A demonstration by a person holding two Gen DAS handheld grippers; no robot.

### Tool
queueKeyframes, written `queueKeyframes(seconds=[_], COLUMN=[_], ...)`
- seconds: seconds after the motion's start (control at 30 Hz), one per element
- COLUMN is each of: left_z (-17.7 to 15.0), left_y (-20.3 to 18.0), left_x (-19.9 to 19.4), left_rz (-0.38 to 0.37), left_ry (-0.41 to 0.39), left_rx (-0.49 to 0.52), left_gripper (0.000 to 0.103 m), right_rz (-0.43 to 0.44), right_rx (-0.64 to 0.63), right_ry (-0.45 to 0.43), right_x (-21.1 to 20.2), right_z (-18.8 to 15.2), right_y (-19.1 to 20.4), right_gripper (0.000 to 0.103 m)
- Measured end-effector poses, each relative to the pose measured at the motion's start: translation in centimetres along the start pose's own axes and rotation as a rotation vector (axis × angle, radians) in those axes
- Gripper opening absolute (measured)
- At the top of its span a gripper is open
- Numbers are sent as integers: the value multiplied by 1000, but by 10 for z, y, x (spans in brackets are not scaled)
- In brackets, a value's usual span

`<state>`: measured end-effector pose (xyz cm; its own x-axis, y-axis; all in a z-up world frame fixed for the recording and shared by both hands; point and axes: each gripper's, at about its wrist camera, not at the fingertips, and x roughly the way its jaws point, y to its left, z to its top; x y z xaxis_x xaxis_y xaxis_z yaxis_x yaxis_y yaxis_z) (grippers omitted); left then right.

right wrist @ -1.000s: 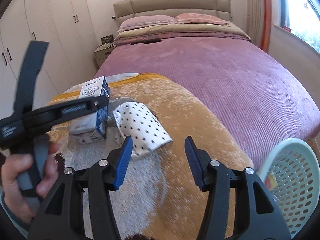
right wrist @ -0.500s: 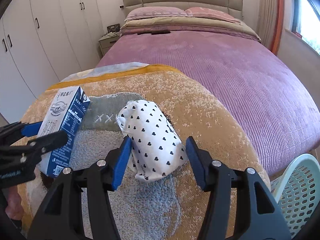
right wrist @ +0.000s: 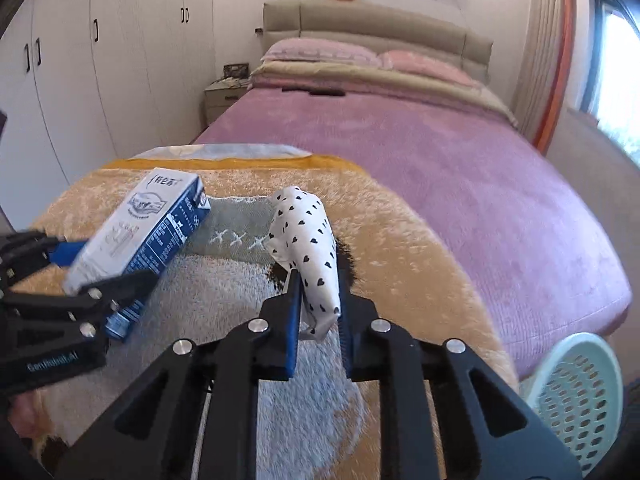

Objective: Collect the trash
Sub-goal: 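Carry the milk carton and polka-dot bag over the basket and open both grippers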

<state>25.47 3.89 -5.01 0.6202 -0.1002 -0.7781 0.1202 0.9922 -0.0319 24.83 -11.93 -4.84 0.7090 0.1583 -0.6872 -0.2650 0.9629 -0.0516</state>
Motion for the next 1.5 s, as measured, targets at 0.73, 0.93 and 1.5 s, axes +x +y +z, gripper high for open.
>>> queueKeyframes(seconds=[0.73, 0.93, 1.5], left_z=[-53, -46, -10], left_y=[-46, -108, -257], left_x=[-86, -95, -43], left_rz=[-207, -271, -453], left_ry=[-115, -141, -92], left_rx=[-31, 55, 186], left_gripper=[53, 53, 53], right_rz=[-39, -219, -338], right_rx=[233, 288, 532], right_ry=[-62, -76, 9], right_x=[-121, -156, -150], right_z=[-61, -77, -133], right_y=[-62, -112, -235], right_gripper=[14, 14, 14])
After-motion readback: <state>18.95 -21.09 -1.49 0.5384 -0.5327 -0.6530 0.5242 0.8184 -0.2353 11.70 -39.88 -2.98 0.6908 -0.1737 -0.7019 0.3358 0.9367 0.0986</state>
